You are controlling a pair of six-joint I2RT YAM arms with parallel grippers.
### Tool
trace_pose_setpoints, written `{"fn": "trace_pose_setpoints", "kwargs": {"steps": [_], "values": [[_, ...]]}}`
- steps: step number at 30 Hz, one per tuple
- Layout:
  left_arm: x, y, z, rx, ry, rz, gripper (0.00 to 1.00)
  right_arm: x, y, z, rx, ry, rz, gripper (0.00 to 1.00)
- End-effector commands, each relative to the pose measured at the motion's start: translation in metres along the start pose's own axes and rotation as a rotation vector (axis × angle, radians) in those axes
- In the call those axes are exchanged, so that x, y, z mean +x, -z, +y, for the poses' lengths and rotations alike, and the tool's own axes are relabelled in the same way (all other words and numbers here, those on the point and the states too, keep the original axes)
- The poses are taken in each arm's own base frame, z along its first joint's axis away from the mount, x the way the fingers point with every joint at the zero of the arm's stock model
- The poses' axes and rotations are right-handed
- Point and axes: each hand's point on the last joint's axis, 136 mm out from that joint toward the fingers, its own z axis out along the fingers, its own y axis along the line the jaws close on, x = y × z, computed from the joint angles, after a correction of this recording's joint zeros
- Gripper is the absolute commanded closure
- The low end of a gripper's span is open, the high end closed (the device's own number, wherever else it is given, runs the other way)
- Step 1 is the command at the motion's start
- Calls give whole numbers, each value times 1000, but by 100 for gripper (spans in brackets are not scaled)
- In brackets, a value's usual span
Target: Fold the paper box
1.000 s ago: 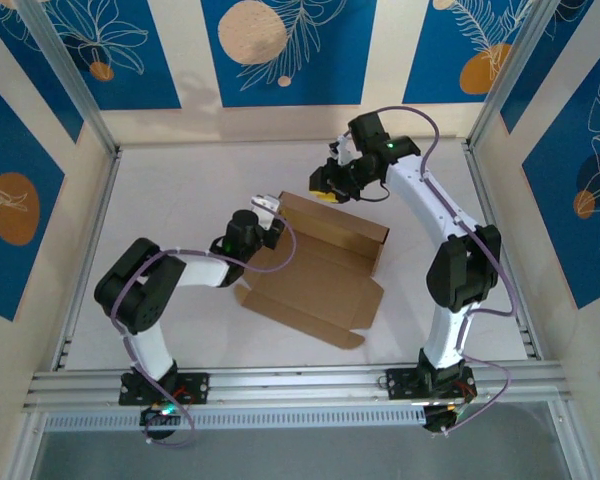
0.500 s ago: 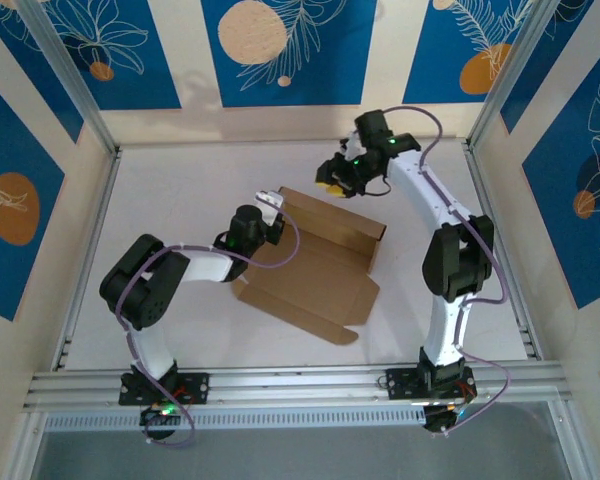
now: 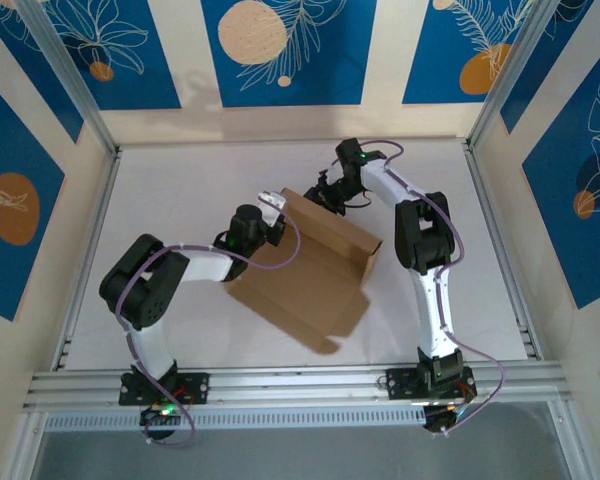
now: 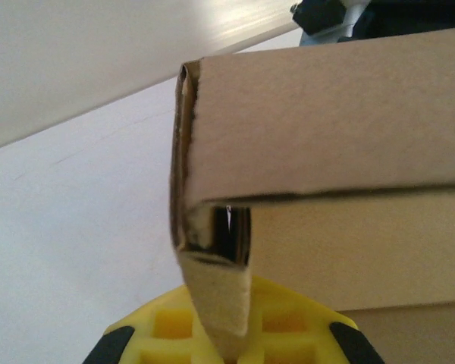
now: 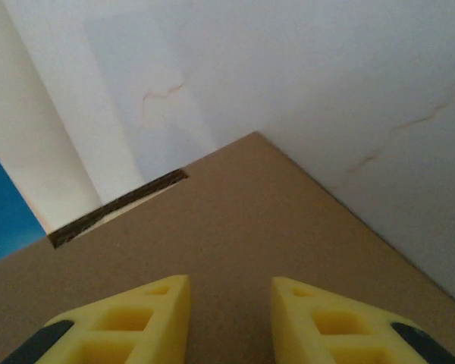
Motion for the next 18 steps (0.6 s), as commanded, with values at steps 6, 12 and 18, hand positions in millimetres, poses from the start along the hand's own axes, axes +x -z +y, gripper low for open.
{"fn": "trace_pose_setpoints", "kwargs": {"steps": [6,12,18], "values": [[-15,-9,15,-136,-27,-3,100,38,-10,45,-142,72,127,69],[-14,-12,13,-171,-14,3,100,44,-14,53,-164,68,145,69],[-11,-14,7,-179,2,-3,100,43,-13,55,-155,61,140,69]]}}
